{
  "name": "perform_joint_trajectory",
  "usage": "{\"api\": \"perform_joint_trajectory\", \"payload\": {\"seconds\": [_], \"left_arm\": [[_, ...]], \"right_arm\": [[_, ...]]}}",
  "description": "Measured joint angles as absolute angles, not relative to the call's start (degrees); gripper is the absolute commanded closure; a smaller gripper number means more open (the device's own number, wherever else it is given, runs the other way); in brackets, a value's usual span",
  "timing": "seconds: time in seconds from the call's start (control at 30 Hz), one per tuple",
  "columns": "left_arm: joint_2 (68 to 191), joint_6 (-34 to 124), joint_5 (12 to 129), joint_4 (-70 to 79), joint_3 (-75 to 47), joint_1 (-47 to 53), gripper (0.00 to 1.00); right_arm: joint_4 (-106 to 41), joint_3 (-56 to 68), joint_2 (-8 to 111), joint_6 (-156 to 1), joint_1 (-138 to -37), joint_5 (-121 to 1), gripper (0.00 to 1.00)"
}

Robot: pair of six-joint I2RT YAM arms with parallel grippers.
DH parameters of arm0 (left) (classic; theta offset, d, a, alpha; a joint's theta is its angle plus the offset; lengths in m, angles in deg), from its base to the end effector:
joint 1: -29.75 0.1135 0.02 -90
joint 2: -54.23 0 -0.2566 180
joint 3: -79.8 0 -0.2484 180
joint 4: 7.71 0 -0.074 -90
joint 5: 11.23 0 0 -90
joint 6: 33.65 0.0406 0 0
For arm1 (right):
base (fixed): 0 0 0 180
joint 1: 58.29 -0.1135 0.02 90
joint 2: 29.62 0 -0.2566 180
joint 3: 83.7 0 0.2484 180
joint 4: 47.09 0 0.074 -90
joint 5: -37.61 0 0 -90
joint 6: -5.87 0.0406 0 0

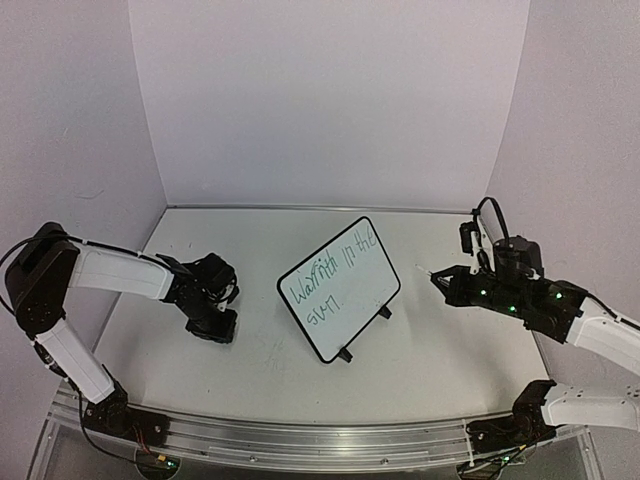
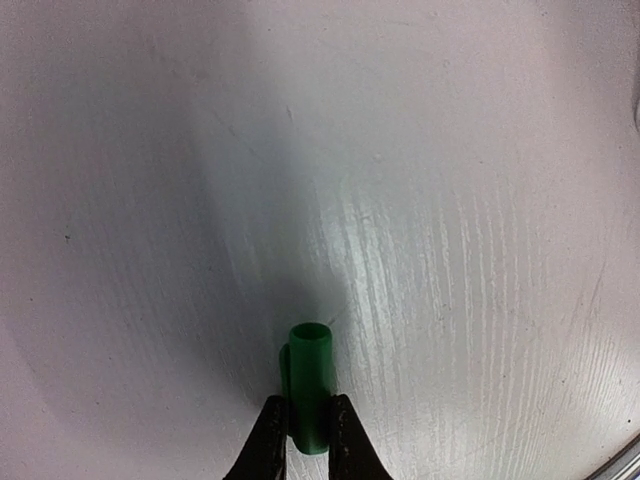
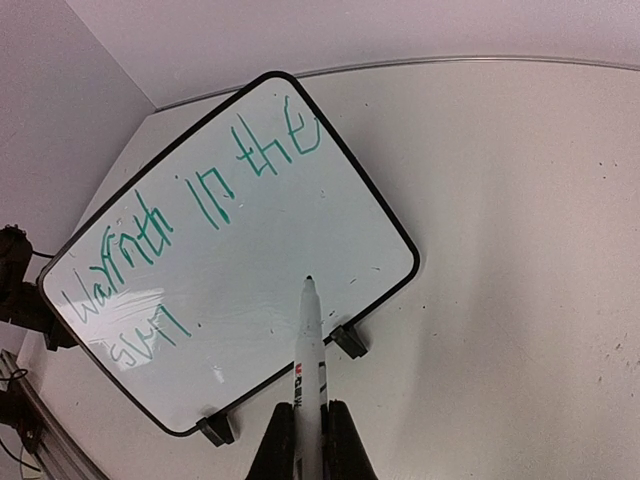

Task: Write a sentence on the whiteboard
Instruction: Pick up the pen cap from the center of the board, then insert the whiteboard marker without the cap into the pen cap.

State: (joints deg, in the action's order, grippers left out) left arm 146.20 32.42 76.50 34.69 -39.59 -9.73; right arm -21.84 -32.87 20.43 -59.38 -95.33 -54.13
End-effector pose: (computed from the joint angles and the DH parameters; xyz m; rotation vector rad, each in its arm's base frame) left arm 0.2097 -0.1748 0.1307 0.4017 2.8814 -0.2672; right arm 0.1652 0.1262 0.2661 -0.2419 2.0576 0.7116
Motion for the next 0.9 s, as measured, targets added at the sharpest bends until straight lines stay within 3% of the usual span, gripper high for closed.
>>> {"api": "perform_joint_trajectory", "payload": {"seconds": [0.3, 0.53, 0.9], "left_arm": [[145.47, 32.06, 77.55, 34.89, -39.85, -9.98, 1.0], [137.44, 31.86, 79.01, 35.69, -41.36, -9.98, 1.0], [125.34, 33.47, 78.67, 36.68, -40.97, -9.98, 1.0]], "right_arm": [[-21.04, -32.91, 19.34, -59.53, -95.33, -54.58, 1.0], [-17.62, -31.46, 18.5, -61.18, -95.33, -58.84, 1.0], [-15.03, -25.82, 19.21, -63.65, -95.31, -73.38, 1.0]]}}
